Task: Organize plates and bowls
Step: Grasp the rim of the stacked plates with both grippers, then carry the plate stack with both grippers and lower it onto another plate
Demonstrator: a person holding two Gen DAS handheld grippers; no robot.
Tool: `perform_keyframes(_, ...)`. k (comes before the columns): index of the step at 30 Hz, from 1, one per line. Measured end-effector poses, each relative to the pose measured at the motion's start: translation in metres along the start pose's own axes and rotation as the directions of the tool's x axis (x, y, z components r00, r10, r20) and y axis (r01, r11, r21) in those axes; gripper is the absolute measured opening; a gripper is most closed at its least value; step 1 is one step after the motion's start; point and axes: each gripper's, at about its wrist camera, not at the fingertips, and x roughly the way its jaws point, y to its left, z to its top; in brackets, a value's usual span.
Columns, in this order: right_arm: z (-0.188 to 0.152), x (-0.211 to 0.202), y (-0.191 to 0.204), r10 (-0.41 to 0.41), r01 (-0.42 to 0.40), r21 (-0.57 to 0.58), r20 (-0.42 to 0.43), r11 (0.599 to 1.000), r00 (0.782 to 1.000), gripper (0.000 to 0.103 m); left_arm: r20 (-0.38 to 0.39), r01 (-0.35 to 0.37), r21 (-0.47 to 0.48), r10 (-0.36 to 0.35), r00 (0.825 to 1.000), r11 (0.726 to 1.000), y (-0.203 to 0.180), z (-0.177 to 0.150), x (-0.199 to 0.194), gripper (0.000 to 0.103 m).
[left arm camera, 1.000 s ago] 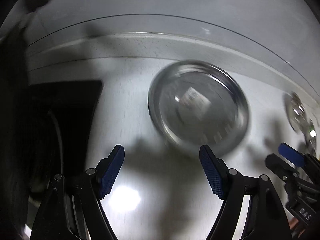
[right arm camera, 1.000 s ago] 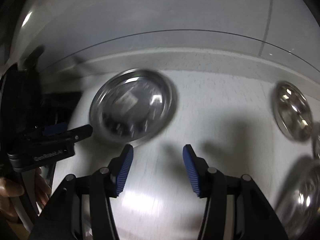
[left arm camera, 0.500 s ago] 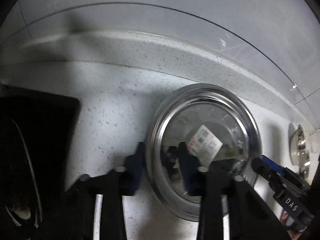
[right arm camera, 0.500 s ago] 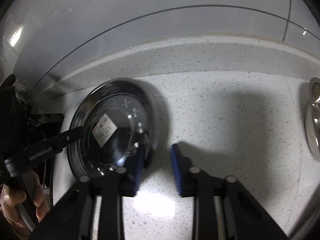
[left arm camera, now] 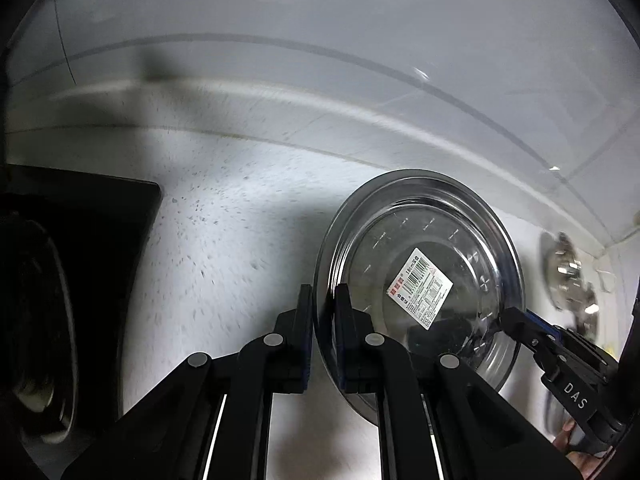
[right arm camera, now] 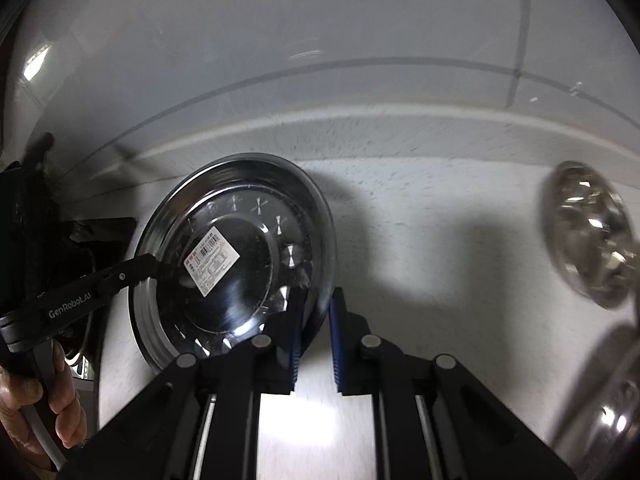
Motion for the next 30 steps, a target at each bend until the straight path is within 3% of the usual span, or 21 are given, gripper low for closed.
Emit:
perform_keyframes(7, -0.035, -0.115, 0.023, -0.001, 0.003, -0.025, 0.103, 1.000, 0.995, 0.012, 0.091, 0.059, 0.068, -0.065, 0.994, 0.996, -0.030, -0.033, -0.105, 0.006)
perform_keyframes(12, -0.082, -0.190, 0.060, 0.000, 0.009, -0.059, 0.151, 0.998, 0.989, 0.012, 0.125, 0.084, 0.126, -0.100, 0.987, 0.988, -0.018, -0.080, -0.185, 0.007)
perform_keyframes(17, -0.135, -0.236, 0.088, 0.019, -0.009, -0.063, 0.155, 0.998, 0.988, 0.012, 0.127, 0.119, 0.150, -0.139, 0.982, 0.982, 0.006, -0.126, -0.229, 0.007)
perform_keyframes(21, -0.171, -0.247, 0.107, 0.031, -0.022, -0.060, 0.143, 0.998, 0.989, 0.012, 0.105, 0.153, 0.155, -0.170, 0.980, 0.976, 0.029, -0.158, -0.250, 0.007)
perform_keyframes(24, -0.195, -0.242, 0.117, 0.023, -0.017, -0.057, 0.114, 0.998, 0.993, 0.012, 0.056, 0.165, 0.159, -0.175, 0.983, 0.974, 0.039, -0.180, -0.244, 0.008)
perform_keyframes(30, -0.233, -0.198, 0.116, -0.007, 0.007, -0.012, 0.009, 1.000, 1.000, 0.012, -0.050, 0.193, 0.132, -0.188, 0.981, 0.972, 0.058, -0.205, -0.224, 0.008)
